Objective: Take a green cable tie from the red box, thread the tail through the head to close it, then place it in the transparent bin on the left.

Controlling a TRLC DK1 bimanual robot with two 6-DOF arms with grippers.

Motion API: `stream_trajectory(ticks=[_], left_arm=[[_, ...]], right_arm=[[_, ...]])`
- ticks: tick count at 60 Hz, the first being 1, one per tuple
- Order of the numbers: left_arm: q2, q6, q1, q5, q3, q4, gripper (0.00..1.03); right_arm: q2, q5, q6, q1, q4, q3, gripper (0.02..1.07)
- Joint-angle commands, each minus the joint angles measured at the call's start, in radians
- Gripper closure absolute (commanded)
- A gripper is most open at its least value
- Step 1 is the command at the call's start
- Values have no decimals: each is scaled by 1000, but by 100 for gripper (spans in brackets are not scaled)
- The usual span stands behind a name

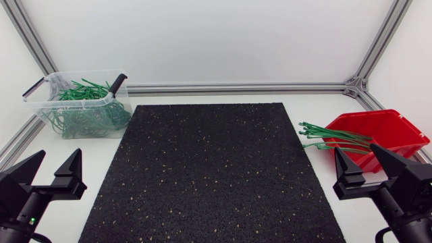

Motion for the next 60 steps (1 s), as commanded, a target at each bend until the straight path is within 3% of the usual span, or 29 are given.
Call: stream_trajectory(ticks=[1,38,49,60], left_arm=[[-10,-21,-5,-12,-40,-18,4],[-8,-21,-13,-12,-40,-18,4],[-8,-21,-13,-12,-40,-18,4],[-8,-21,-14,-12,-40,-18,4]], right_arm=[[-10,-6,11,8,9,-24,5],[-12,-19,11,12,13,-12,5],[21,-33,11,20,-2,85,5],[263,-36,10,9,-45,272,5]])
